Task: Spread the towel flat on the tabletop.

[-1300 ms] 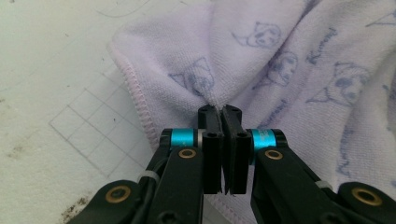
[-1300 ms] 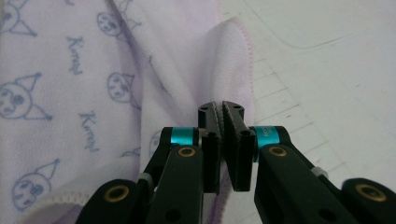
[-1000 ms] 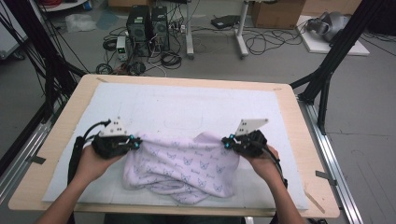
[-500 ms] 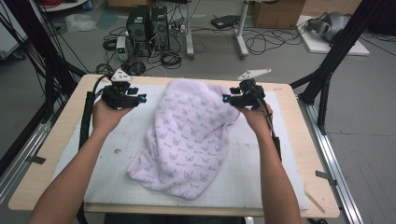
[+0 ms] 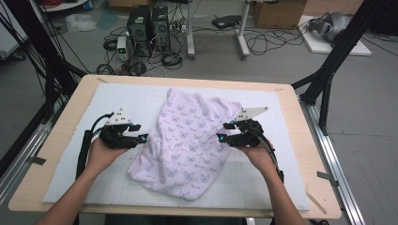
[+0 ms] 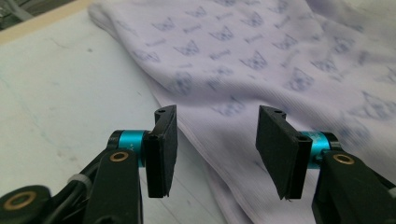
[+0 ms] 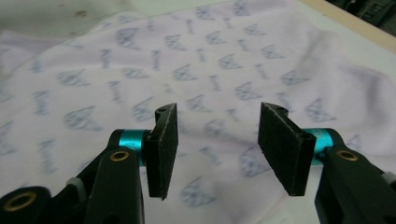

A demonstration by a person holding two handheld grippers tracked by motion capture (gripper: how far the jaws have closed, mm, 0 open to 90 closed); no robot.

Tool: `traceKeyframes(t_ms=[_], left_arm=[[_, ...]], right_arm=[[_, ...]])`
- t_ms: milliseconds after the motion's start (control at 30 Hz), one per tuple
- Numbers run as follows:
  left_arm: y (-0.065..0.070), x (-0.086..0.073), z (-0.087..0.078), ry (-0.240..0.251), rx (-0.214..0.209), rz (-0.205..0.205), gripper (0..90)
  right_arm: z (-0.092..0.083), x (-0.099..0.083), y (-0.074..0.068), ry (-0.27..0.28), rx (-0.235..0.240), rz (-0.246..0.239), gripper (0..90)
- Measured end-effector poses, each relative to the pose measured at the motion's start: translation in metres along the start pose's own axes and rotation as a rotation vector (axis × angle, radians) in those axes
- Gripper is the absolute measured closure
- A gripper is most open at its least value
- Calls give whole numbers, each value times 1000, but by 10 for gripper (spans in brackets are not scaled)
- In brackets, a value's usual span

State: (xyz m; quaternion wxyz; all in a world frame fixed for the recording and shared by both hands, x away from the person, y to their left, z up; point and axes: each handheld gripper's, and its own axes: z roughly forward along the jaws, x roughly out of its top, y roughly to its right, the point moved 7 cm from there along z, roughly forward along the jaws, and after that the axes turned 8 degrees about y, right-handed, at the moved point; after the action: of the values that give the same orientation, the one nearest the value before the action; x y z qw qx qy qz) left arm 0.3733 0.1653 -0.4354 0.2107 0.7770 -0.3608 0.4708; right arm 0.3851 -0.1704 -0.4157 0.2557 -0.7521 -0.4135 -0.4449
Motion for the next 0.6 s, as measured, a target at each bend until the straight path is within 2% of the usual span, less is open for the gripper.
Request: traceKeyframes(t_ms=[67,100,167,233,367,433,467,500,533,600], left_arm=[[7,-5,-6,12,-14,2,480],[11,-8,-9,18,-20,6,480],[20,-13,-16,19,-37,17,476],[30,-17,-22,27,-57,31,471],[47,-28,-29,11,-87,62,458],[55,-33,-33,0,-105,80,455],[59,-37,-34,-6,-125,81,452],[62,-40,-34,-14,-135,81,452],[67,-44,-33,-27,-149,87,453],[71,-52,-32,-53,-172,95,458]], right_arm=[[-7,-8,-23,11,35,-23,480],[-7,-8,-23,11,35,-23,480],[-10,-15,-37,3,59,-33,486],[-12,-22,-50,24,86,-39,493],[-9,-41,-74,27,136,-40,499],[-7,-45,-77,25,148,-35,499],[-4,-54,-85,15,174,-22,499],[-4,-54,-85,15,174,-22,499],[-2,-60,-93,4,199,-17,498],[-1,-62,-96,-2,206,-20,498]])
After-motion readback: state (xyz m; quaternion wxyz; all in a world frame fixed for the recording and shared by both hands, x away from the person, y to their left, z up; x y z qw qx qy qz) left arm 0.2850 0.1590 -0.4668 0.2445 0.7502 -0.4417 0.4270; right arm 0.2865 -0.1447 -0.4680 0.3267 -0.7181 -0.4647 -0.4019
